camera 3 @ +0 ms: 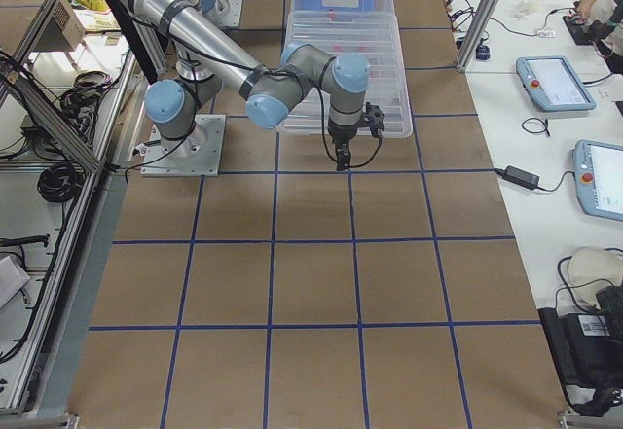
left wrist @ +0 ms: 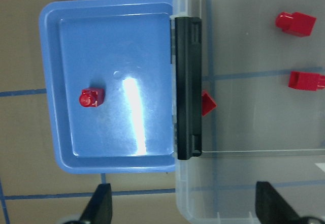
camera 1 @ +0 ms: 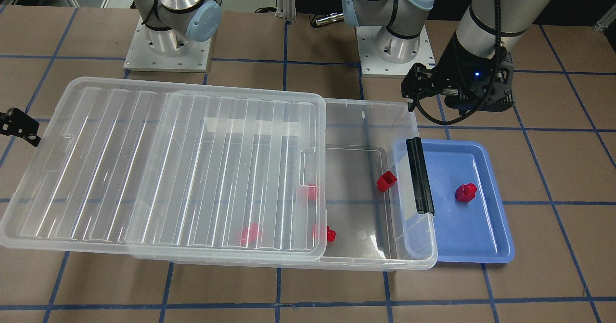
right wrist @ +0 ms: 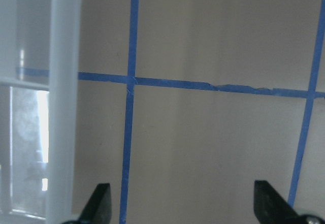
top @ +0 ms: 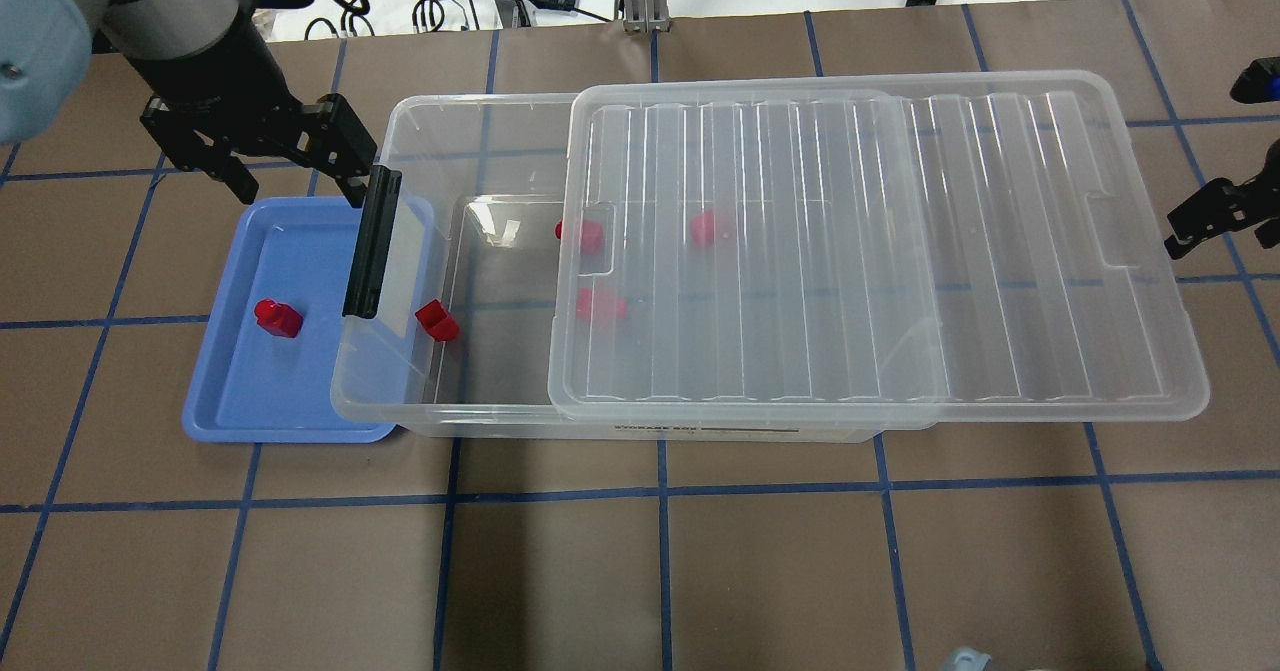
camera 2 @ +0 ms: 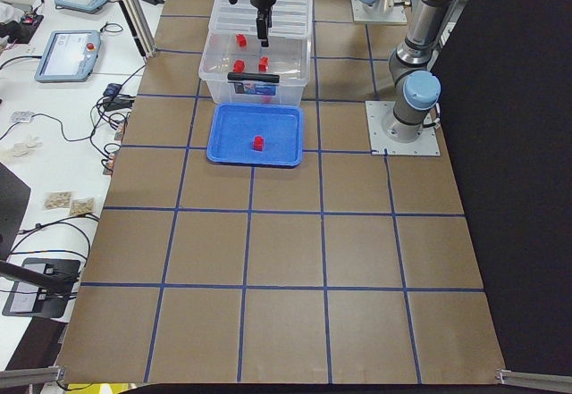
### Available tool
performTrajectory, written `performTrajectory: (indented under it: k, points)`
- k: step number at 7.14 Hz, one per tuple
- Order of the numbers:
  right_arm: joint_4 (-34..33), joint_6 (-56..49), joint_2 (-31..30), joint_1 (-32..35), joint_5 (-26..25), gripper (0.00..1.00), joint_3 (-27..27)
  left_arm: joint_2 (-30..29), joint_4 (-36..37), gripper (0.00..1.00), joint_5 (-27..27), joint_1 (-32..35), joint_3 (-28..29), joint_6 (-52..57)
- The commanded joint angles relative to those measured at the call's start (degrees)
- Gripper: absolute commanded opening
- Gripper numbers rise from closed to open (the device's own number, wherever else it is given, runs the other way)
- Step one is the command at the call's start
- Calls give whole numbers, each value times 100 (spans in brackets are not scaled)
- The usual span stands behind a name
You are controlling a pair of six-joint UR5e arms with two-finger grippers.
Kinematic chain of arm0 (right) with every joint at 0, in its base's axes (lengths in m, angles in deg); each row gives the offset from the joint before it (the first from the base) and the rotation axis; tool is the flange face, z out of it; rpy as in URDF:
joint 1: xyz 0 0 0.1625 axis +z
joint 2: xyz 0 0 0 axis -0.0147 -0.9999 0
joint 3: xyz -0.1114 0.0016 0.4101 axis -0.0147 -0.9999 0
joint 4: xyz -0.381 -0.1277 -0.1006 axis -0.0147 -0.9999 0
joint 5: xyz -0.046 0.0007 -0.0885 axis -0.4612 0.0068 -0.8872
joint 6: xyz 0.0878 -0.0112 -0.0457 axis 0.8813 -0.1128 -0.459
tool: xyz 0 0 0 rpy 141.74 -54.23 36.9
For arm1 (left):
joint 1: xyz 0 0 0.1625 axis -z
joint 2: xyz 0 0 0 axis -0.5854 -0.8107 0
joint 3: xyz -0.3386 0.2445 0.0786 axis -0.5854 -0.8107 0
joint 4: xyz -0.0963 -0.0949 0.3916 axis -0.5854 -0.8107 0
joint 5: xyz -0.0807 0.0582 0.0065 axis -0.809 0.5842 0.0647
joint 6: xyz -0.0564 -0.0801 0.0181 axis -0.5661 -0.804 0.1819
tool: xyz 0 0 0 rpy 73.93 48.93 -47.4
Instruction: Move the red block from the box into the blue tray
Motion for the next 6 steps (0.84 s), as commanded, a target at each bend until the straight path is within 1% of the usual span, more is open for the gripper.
performTrajectory:
  k: [1,4,6]
  points:
    - [-15,167,0,257,6,100,0,134,11,100,28,49,-210,24]
    - [-6,184,-9,599,6,100,0,205,-50,100,-7,48,-237,33]
    - [20,464,0,828,6,100,9,213,-59,100,28,-30,-237,33]
